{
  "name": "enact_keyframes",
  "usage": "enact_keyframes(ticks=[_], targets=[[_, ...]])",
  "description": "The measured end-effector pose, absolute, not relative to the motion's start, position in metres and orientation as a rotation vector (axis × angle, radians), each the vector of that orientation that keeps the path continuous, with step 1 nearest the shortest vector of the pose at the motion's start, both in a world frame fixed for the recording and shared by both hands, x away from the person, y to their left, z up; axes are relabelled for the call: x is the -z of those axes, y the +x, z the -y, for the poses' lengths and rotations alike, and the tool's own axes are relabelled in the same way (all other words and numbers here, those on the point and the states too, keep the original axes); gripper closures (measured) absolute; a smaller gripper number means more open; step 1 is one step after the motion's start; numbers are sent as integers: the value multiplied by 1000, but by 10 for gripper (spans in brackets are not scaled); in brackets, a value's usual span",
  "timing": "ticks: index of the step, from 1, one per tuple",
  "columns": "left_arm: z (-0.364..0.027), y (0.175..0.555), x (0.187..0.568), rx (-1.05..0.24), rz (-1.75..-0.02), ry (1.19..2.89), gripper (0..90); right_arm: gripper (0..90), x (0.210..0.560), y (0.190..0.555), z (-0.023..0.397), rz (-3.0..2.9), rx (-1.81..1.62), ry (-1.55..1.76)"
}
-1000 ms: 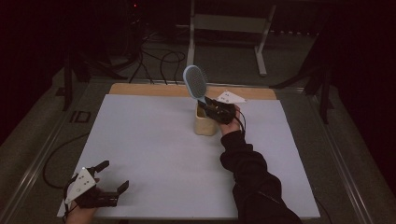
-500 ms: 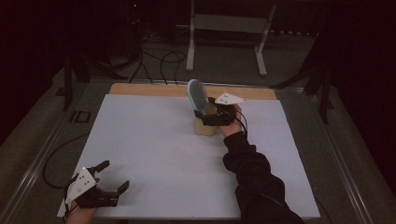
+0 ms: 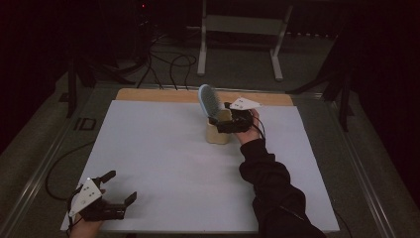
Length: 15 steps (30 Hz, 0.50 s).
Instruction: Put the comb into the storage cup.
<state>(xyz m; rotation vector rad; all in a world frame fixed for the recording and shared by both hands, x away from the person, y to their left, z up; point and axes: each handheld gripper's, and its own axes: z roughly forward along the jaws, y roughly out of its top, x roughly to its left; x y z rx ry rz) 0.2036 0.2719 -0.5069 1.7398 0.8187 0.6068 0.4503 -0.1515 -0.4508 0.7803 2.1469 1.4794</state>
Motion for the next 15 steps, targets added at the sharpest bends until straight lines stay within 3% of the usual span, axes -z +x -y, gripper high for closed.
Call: enact_keyframes(ticks=[15], targets=[[-273, 202, 507, -614, -822, 1740, 0, 100, 444, 445, 159, -2158, -1466, 795]])
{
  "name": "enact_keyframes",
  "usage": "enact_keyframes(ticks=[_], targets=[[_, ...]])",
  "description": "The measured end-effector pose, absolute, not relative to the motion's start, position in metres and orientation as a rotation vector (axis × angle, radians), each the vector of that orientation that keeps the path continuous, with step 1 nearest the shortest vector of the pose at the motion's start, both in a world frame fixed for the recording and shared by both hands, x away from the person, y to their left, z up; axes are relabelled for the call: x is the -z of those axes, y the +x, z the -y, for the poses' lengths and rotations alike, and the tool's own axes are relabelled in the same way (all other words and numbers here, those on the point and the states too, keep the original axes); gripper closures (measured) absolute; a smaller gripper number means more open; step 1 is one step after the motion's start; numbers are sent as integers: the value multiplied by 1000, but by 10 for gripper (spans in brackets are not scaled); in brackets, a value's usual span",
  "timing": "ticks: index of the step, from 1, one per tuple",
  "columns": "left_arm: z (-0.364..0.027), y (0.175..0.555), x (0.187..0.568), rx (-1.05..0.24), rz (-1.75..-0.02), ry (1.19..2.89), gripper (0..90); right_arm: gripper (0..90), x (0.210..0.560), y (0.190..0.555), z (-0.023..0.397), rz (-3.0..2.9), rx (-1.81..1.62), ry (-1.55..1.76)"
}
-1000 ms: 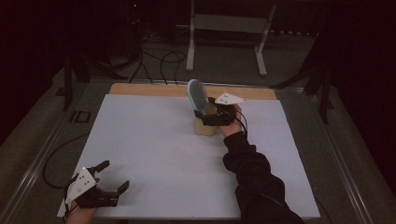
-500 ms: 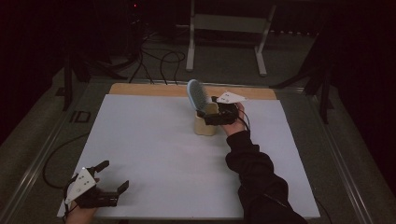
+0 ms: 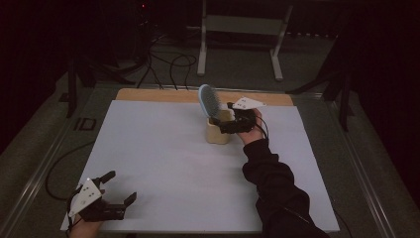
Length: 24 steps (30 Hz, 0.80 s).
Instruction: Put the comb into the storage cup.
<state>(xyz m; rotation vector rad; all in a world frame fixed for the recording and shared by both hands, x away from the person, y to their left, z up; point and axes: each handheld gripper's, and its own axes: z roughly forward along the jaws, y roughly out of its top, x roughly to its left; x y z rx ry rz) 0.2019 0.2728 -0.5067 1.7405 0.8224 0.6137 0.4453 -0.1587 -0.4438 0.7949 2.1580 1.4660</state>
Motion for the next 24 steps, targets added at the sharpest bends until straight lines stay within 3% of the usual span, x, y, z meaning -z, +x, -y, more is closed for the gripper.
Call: enact_keyframes(ticks=[24], targets=[[-275, 198, 507, -626, -839, 1738, 0, 100, 424, 418, 184, -2217, -1482, 781]])
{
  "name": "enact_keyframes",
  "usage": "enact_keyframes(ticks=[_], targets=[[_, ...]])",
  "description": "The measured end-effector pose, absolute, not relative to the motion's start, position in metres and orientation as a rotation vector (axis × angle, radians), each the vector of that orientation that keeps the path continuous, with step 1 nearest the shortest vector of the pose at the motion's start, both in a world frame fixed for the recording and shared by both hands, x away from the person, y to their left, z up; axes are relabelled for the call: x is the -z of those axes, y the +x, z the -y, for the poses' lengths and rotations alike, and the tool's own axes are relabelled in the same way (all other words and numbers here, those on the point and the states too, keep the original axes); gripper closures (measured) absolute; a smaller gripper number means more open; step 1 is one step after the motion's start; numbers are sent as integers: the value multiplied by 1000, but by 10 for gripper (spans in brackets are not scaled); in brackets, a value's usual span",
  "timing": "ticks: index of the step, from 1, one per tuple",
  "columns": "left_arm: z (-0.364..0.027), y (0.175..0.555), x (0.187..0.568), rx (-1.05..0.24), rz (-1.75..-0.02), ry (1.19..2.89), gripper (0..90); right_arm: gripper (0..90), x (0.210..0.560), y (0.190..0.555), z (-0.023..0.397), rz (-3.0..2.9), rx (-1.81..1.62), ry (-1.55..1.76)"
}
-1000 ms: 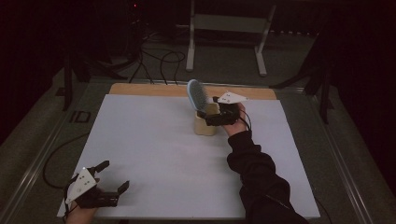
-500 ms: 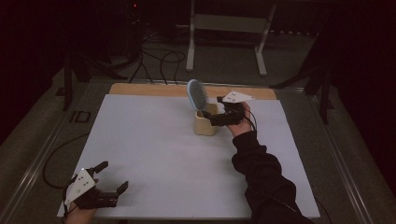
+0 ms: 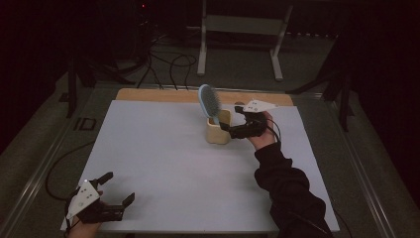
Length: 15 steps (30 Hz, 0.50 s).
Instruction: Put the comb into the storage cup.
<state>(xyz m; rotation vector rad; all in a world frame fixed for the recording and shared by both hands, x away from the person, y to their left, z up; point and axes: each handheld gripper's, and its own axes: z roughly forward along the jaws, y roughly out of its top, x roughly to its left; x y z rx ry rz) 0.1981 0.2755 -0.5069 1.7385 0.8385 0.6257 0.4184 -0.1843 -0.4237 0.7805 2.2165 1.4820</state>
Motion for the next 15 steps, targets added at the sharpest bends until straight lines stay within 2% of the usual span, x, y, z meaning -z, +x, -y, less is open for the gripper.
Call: enact_keyframes(ticks=[15], targets=[[-276, 198, 507, -627, -841, 1736, 0, 100, 415, 393, 207, -2246, -1499, 778]])
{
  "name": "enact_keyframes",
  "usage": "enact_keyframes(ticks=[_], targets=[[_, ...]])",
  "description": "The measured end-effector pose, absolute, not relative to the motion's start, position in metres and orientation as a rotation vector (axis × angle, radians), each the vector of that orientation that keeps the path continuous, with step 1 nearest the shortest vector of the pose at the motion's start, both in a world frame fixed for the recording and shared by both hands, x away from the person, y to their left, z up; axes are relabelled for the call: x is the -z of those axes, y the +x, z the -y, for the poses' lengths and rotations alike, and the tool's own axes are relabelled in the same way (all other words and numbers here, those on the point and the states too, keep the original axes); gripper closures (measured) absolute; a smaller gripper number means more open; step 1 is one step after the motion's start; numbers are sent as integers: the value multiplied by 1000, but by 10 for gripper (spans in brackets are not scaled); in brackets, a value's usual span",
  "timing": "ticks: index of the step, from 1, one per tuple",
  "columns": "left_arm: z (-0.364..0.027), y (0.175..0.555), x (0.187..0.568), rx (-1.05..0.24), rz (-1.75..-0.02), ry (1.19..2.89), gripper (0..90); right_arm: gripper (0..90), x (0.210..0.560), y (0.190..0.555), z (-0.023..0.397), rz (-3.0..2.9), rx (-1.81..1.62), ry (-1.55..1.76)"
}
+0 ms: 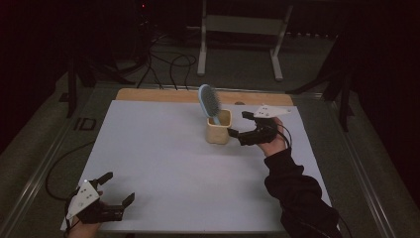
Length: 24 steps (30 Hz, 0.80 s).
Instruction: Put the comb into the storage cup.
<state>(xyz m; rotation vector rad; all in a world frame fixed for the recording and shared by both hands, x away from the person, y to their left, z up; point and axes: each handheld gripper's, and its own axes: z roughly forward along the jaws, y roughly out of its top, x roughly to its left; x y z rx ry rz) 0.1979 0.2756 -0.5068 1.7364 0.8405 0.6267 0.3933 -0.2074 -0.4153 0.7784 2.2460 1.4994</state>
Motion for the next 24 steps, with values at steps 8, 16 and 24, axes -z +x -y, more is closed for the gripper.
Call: enact_keyframes(ticks=[8, 16, 24], targets=[[-275, 198, 507, -626, -843, 1740, 0, 100, 420, 380, 216, -2253, -1516, 783], [-276, 198, 507, -626, -841, 1736, 0, 100, 429, 367, 225, -2250, -1531, 772], [-276, 198, 507, -626, -841, 1743, 0, 97, 433, 350, 235, -2268, -1523, 761]])
